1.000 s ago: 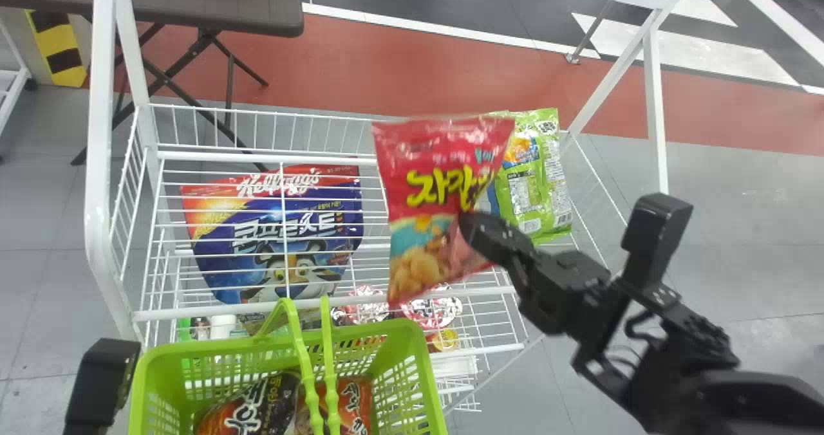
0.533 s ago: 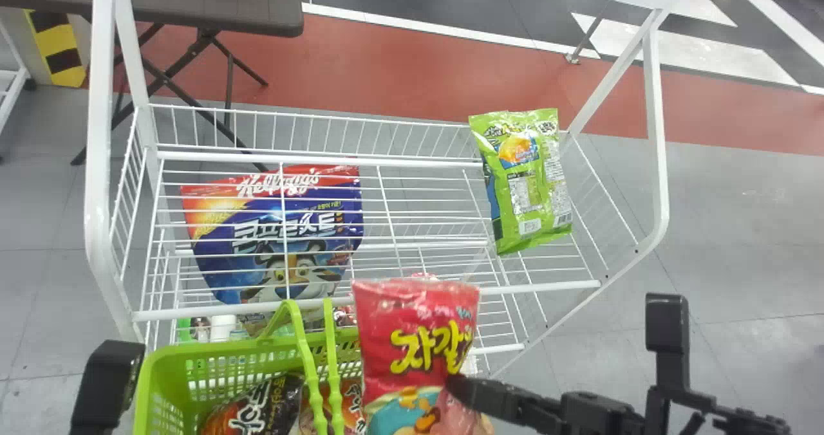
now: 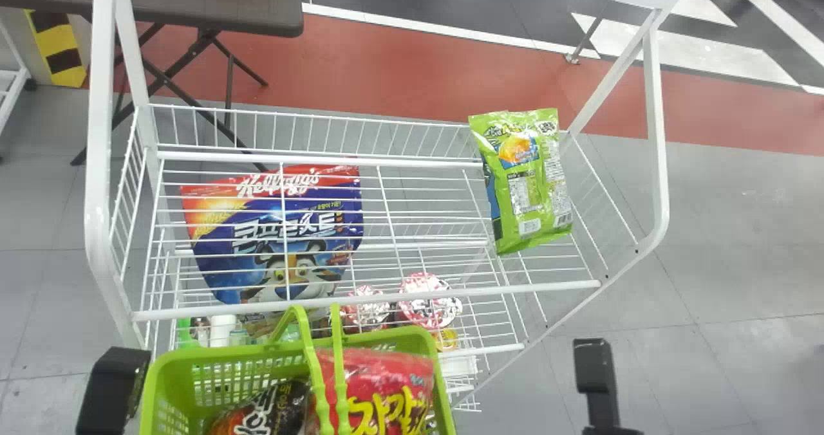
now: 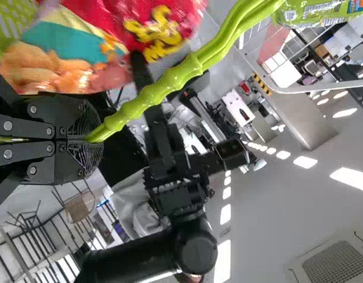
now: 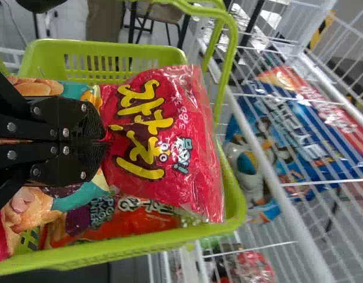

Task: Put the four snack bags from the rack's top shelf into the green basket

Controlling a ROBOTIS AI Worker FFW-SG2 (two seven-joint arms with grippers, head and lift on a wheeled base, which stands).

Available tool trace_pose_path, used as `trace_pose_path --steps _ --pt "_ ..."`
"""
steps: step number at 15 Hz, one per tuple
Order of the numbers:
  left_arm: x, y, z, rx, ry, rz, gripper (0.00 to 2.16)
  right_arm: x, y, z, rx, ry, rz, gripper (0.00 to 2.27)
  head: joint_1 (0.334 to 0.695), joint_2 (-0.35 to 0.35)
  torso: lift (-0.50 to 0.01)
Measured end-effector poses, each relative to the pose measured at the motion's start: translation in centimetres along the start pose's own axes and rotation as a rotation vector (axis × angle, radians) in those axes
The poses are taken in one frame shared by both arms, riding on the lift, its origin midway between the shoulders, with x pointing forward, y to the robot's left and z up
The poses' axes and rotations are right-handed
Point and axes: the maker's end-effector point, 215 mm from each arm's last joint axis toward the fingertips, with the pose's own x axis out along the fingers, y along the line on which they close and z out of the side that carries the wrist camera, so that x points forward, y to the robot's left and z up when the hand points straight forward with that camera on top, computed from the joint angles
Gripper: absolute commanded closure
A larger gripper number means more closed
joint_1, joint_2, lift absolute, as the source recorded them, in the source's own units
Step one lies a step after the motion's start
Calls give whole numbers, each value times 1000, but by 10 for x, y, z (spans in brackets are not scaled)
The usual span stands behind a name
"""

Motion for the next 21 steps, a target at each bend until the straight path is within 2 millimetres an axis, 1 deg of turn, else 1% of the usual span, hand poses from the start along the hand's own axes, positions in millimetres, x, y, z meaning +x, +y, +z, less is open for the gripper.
trace_pose_path --steps 1,2,3,5,6,9,11,12,13,14,16,17,18,20,21 --pt "1 -1 -1 0 0 -2 1659 6 -2 -6 5 18 -8 2054 695 -350 0" --pt "1 -2 -2 -1 1 -4 1659 9 -4 -10 5 30 -17 1862 695 -350 0" --pt "2 -3 -2 -2 1 -6 1659 11 -6 -11 1 38 -26 1612 695 -350 0" --pt "3 -5 -3 -3 1 -9 1659 15 -13 -9 -11 40 -49 -1 695 -350 0" --pt "3 -5 -4 -3 1 -10 1659 17 -17 -2 -28 18 -57 -1 695 -350 0" --pt "3 -5 -5 -3 5 -9 1659 14 -28 42 -135 -121 -90 53 695 -350 0" --pt "3 -6 -5 -2 6 -10 1659 6 -30 71 -195 -212 -100 63 695 -350 0" --pt "2 -6 -5 -1 6 -10 1659 -1 -28 90 -233 -278 -101 63 695 -350 0" --pt "2 -6 -5 -1 6 -10 1659 -11 -27 118 -288 -374 -122 63 695 -350 0" --pt "3 -7 -5 0 7 -12 1663 -26 -29 152 -353 -491 -172 63 695 -350 0" --pt "3 -8 -5 0 8 -16 1659 -53 -29 212 -468 -693 -263 70 695 -350 0" --pt "4 -8 -6 -1 9 -16 1659 -60 -30 235 -501 -748 -290 70 695 -350 0" --pt "3 -8 -7 -3 10 -17 1659 -64 -36 261 -520 -788 -327 73 695 -350 0" --pt "3 -9 -8 -5 11 -16 1659 -74 -57 309 -528 -840 -410 73 695 -350 0" --pt "3 -9 -9 -5 13 -16 1663 -78 -67 327 -526 -852 -443 73 695 -350 0"
